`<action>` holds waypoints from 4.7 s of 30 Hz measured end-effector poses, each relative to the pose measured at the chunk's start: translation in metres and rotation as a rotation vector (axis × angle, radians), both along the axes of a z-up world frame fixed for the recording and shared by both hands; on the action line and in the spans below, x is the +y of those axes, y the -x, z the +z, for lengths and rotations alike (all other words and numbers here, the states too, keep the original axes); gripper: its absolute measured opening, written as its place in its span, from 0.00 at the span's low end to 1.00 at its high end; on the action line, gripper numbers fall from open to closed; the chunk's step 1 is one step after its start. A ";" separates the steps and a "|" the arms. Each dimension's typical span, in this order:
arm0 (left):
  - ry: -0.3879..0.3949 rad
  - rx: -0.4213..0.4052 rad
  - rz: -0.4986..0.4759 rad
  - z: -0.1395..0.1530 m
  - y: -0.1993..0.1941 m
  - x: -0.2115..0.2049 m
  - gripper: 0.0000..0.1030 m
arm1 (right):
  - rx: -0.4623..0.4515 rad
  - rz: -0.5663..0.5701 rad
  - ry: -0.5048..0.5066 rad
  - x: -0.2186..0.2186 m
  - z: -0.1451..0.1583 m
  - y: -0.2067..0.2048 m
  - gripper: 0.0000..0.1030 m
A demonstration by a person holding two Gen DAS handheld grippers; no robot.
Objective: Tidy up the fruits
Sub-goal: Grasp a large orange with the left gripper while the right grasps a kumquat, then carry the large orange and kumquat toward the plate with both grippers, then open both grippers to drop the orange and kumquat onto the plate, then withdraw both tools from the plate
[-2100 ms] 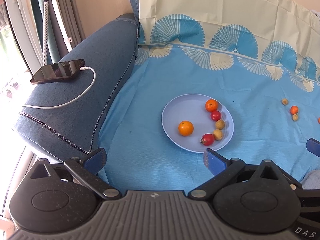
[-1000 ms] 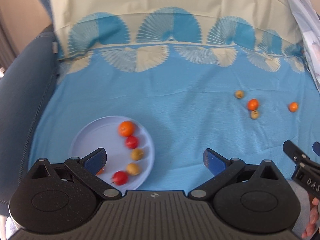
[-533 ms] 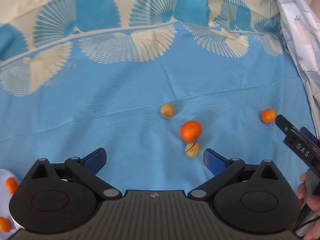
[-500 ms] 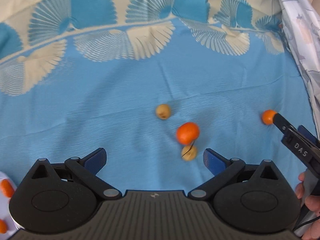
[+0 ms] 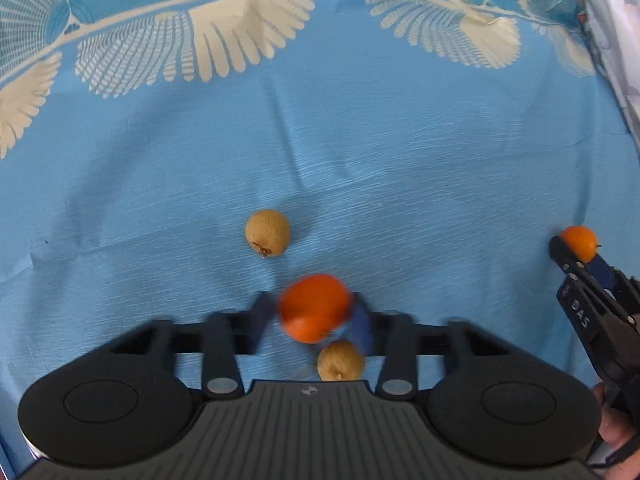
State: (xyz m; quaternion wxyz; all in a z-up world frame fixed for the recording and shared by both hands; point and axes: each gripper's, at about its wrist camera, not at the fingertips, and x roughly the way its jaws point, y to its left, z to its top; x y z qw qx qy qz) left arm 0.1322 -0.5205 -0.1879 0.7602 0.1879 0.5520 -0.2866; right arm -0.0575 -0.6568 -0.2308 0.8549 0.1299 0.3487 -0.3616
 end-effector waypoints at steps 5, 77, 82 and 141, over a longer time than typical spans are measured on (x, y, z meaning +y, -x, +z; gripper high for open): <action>0.020 -0.020 0.006 0.024 0.008 0.029 0.38 | -0.046 -0.045 -0.028 0.008 0.017 0.013 0.36; 0.220 -0.321 0.380 0.222 0.186 0.522 0.38 | -0.257 0.746 -0.109 0.474 0.240 0.106 0.36; 0.208 -0.313 0.393 0.216 0.169 0.523 0.38 | -0.231 0.751 -0.119 0.474 0.234 0.092 0.36; -0.021 -0.309 0.456 0.164 0.107 0.515 1.00 | -0.064 0.745 -0.112 0.496 0.199 0.015 0.96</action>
